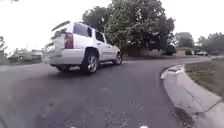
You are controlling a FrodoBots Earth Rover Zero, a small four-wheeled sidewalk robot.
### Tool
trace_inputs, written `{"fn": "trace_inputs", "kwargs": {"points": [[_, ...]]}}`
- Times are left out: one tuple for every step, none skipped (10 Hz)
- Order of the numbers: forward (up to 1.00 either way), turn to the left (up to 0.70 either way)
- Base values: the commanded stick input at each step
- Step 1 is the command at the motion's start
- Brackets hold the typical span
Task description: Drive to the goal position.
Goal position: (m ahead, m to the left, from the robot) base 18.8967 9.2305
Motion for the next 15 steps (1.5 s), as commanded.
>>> {"fn": "trace_inputs", "kwargs": {"points": [[0.04,0.00],[0.04,0.00],[0.04,0.00],[0.31,0.00],[0.70,0.00],[0.70,0.00],[0.70,0.00],[0.70,0.00],[0.70,0.00],[0.70,0.00],[0.70,0.00],[0.70,0.00],[0.70,0.00],[0.70,0.00],[0.70,0.02]]}}
